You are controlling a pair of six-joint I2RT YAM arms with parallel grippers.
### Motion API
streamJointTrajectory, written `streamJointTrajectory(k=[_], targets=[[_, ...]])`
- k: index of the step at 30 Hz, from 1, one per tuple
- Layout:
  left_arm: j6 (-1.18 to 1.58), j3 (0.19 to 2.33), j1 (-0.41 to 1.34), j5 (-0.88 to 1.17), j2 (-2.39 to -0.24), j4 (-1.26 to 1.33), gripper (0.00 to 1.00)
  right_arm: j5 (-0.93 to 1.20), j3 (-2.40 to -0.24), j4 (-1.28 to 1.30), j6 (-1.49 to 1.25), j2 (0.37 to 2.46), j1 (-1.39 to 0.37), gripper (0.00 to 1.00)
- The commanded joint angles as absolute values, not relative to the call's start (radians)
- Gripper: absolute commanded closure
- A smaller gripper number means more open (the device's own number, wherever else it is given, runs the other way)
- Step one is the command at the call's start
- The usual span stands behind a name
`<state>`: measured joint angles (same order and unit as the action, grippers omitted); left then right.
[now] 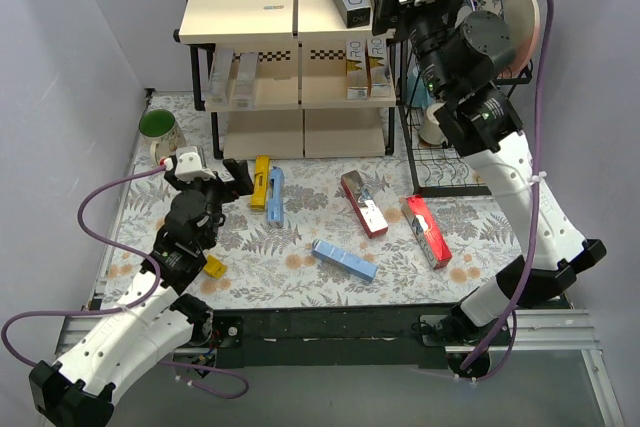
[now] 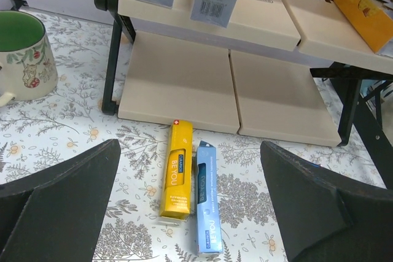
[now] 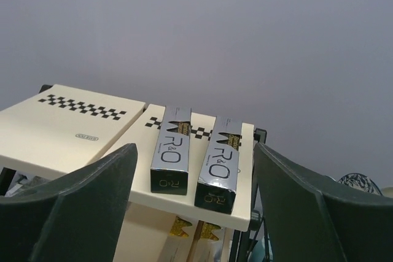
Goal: Place and organize the toothpastes onto the shelf
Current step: Adjust the toothpaste on the shelf.
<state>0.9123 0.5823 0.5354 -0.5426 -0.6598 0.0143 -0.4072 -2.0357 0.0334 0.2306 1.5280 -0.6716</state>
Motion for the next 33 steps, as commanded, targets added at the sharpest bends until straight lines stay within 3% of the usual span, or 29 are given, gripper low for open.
streamJointTrajectory(k=[1, 7, 33], targets=[[0.911, 0.614, 0.531, -0.522, -0.670, 0.006, 0.02, -0.235, -2.110, 0.181, 0.170, 1.587, -0.632, 0.13], [0.913, 0.614, 0.529, -0.514, -0.675, 0.006, 0.02, -0.166, -2.198, 0.267, 0.120, 1.674, -0.606, 0.07], [0.914, 0.618, 0.529, -0.509, -0.683, 0.006, 0.02, -0.288, -2.183, 0.178, 0.103, 1.805, -0.595, 0.14]])
